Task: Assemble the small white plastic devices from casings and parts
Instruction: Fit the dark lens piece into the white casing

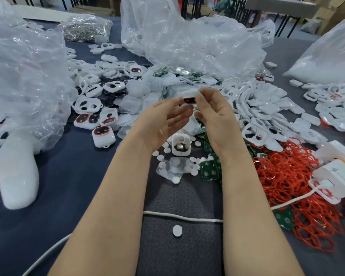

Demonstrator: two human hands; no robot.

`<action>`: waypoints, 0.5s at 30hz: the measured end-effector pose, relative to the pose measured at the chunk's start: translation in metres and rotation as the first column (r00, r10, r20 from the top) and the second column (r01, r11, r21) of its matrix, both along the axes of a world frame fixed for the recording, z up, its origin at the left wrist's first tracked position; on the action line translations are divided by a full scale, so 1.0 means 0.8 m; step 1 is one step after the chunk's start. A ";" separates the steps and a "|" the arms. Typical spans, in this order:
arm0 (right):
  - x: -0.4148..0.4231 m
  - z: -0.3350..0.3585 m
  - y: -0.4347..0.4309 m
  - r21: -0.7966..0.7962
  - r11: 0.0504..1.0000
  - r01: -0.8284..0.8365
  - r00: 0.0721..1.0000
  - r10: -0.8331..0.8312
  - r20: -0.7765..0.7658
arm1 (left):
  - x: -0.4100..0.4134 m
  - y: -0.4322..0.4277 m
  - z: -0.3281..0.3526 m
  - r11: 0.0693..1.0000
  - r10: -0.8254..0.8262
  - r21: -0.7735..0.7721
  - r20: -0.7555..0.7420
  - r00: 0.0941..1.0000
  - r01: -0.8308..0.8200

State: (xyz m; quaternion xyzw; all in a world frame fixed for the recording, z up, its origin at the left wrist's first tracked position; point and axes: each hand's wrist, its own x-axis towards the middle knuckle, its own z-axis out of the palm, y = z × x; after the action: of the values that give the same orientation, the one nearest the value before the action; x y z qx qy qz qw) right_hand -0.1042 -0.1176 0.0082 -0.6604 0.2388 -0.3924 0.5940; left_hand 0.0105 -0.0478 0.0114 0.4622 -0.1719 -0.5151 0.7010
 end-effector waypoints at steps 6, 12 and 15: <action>0.005 -0.001 0.006 -0.281 0.958 -0.058 0.941 -0.041 -0.336 | 0.004 -0.003 -0.005 0.989 0.141 0.022 0.094 0.986 -0.143; 0.009 0.000 0.009 -0.200 0.976 0.091 0.964 -0.137 -0.226 | 0.001 -0.007 -0.009 0.967 0.246 -0.007 0.305 0.920 -0.256; 0.012 -0.002 0.010 -0.124 0.975 0.182 0.966 -0.202 -0.163 | -0.003 -0.009 -0.011 0.951 0.293 -0.044 0.438 0.850 -0.305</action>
State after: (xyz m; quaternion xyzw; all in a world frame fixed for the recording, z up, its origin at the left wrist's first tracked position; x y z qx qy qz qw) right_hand -0.0948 -0.1095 0.0063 -0.6973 0.3313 -0.4010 0.4932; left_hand 0.0081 -0.0549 0.0025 0.5970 -0.2448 -0.2843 0.7091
